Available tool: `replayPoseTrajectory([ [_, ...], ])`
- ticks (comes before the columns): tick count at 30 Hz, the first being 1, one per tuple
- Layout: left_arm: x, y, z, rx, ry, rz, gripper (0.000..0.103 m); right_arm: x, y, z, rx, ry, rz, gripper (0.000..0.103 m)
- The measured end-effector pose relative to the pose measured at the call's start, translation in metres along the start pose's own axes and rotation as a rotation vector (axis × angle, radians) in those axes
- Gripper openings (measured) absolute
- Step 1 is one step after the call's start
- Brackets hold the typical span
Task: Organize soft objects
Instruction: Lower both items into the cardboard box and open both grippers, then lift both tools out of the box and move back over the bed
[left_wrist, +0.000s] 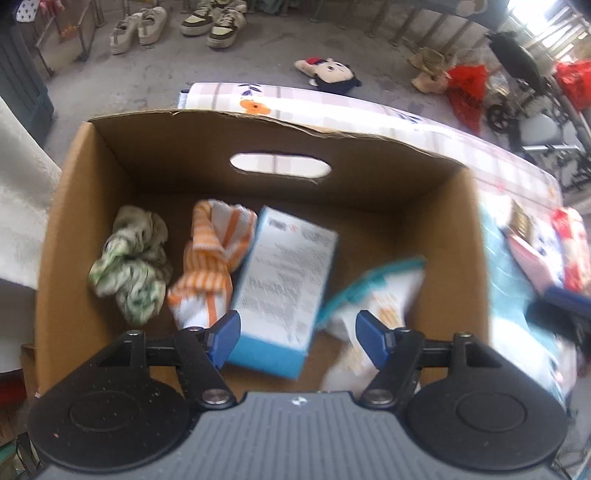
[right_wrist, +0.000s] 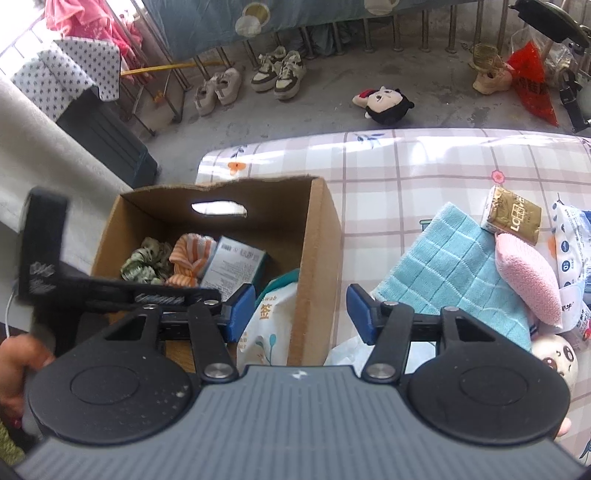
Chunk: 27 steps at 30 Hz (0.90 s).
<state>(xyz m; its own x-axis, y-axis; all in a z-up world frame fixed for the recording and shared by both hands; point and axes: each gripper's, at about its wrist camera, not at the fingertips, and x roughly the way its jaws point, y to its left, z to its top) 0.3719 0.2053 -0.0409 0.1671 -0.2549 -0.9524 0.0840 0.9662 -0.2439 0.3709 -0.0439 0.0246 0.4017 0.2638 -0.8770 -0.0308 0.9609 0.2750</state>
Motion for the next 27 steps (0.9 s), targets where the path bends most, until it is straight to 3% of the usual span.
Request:
replayPoseTrajectory([
  [5,0.002,-0.017,-0.021,0.051,0.185,-0.053,0.067,-0.013,-0.013,0.002,0.035,-0.012,-0.008,0.054],
  [9,0.041,-0.033,-0.036,0.044,0.350,-0.014,0.053,-0.017,-0.022,0.001,0.049,-0.016,-0.021,0.054],
  [11,0.057,-0.040,-0.037,0.040,0.375,-0.010,0.050,-0.017,-0.025,0.000,0.056,-0.016,-0.026,0.055],
  [24,0.082,-0.053,0.014,-0.063,0.265,-0.014,0.047,-0.019,-0.046,-0.014,0.109,-0.024,-0.051,0.054],
  [27,0.081,-0.051,0.020,-0.109,0.229,-0.014,0.052,-0.019,-0.050,-0.016,0.117,-0.026,-0.053,0.055],
])
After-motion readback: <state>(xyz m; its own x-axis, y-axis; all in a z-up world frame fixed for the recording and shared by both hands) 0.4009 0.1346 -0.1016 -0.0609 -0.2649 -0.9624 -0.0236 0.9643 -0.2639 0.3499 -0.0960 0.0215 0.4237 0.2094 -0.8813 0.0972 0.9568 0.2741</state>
